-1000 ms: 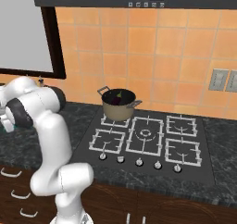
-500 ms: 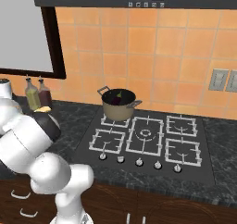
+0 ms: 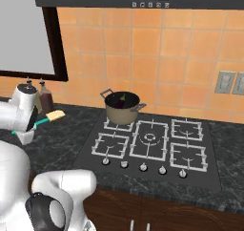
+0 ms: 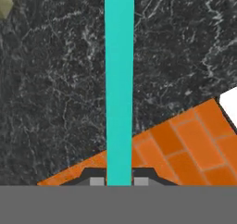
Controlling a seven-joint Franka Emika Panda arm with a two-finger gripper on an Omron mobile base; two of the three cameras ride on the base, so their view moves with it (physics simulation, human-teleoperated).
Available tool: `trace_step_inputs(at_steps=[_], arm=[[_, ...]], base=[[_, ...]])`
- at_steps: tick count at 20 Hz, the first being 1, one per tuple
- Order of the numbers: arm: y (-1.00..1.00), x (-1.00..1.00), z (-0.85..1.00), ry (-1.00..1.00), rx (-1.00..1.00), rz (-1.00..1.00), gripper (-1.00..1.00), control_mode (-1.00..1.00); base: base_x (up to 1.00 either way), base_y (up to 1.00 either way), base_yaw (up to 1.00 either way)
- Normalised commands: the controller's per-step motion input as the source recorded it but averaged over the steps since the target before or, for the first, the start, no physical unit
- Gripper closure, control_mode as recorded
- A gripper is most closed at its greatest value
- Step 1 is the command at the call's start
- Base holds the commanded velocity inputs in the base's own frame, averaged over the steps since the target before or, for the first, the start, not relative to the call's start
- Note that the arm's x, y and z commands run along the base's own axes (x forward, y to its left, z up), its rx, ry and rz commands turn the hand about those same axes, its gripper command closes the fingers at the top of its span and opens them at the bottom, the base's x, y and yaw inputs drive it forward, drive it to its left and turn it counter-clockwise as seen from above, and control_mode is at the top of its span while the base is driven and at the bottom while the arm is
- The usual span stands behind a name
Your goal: Put the eggplant and bell pepper in the pot. Retrieve the spatula and lightly stir the vegetables in the pot.
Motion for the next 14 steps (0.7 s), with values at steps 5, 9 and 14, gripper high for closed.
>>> trace_step_inputs(at_steps=[5,9,14], arm=[[-0.38,0.31,0.92,-0.02,0.45,-0.10,1.00,-1.00],[-0.51,0.54,0.73,0.06,0.66,-0.26,1.00,-1.00],[-0.60,0.60,0.44,0.12,0.73,-0.24,1.00,-1.00]], base=[[0.00,0.00,0.00],[0.00,0.00,0.00],[0.00,0.00,0.00]])
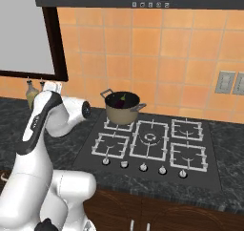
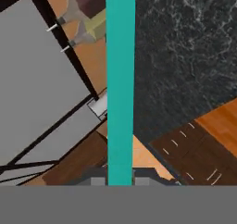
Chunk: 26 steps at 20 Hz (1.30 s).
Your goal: Put the eggplant and bell pepper in the pot. Retrieve the spatula and lightly stir the vegetables in the pot.
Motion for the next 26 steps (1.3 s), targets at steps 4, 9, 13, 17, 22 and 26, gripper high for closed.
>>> trace_step_inputs(at_steps=[4,9,13,17,22,26], arm=[[-0.24,0.11,0.14,0.05,0.16,-0.09,1.00,-1.00],[0.00,0.00,0.00,0.00,0.00,0.00,1.00,-1.00],[-0.12,0.23,0.13,0.10,0.20,-0.12,1.00,-1.00],[-0.36,0.31,0.57,0.37,0.26,-0.27,1.00,-1.00],[-0.31,0.41,0.50,0.31,0.17,-0.26,1.00,-1.00],[-0.19,0.29,0.11,0.16,0.02,-0.18,1.00,-1.00]], base=[[0.00,0.00,0.00],[0.00,0.00,0.00],[0.00,0.00,0.00],[0.00,0.00,0.00],[0.00,0.00,0.00],[0.00,0.00,0.00]])
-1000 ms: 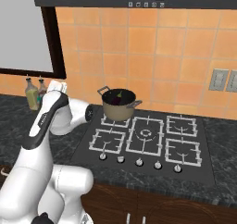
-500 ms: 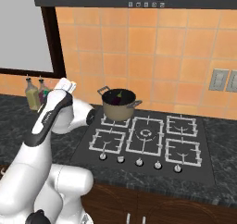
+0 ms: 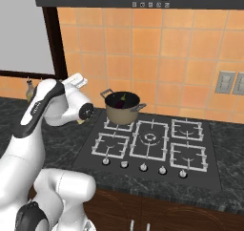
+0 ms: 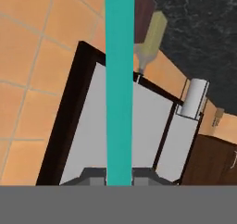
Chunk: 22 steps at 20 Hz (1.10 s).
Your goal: Put the eggplant and bell pepper in the pot. Retrieve the spatula and lightly stir the vegetables in the pot.
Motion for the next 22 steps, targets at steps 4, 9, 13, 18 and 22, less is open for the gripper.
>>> trace_step_inputs(at_steps=[4,9,13,18,22], arm=[[-0.29,0.22,0.03,0.10,0.19,-0.07,1.00,-1.00],[-0.23,0.41,0.12,0.09,0.29,-0.26,1.00,-1.00],[-0.27,0.37,0.06,0.08,0.00,-0.17,1.00,-1.00],[-0.68,0.57,0.01,0.01,0.00,-0.07,1.00,-1.00],[-0.74,0.43,0.00,0.00,0.00,-0.04,1.00,-1.00]], base=[[0.00,0.00,0.00],[0.00,0.00,0.00],[0.00,0.00,0.00],[0.00,0.00,0.00],[0.00,0.00,0.00]])
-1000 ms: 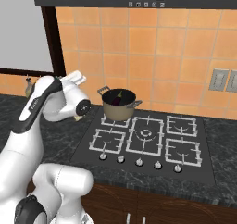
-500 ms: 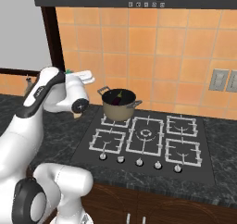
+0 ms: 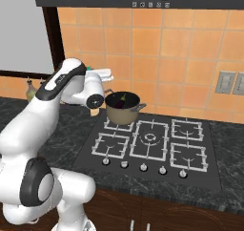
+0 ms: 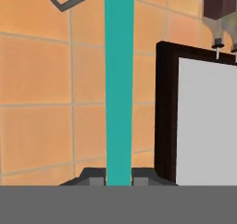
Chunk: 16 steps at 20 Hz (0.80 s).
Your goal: Put the eggplant and bell pepper in the pot. Retrieve the spatula and lightly stir the vegetables in the pot.
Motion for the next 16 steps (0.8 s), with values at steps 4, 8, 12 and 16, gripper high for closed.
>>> trace_step_inputs(at_steps=[4,8,12,16], arm=[[-0.45,0.39,0.00,-0.01,0.00,-0.05,1.00,-1.00],[-0.34,0.44,0.00,-0.05,0.00,-0.06,1.00,-1.00],[-0.20,0.52,-0.03,-0.02,0.00,-0.06,1.00,-1.00],[-0.19,0.63,-0.23,0.00,0.00,-0.04,1.00,-1.00]], base=[[0.00,0.00,0.00],[0.00,0.00,0.00],[0.00,0.00,0.00],[0.00,0.00,0.00]])
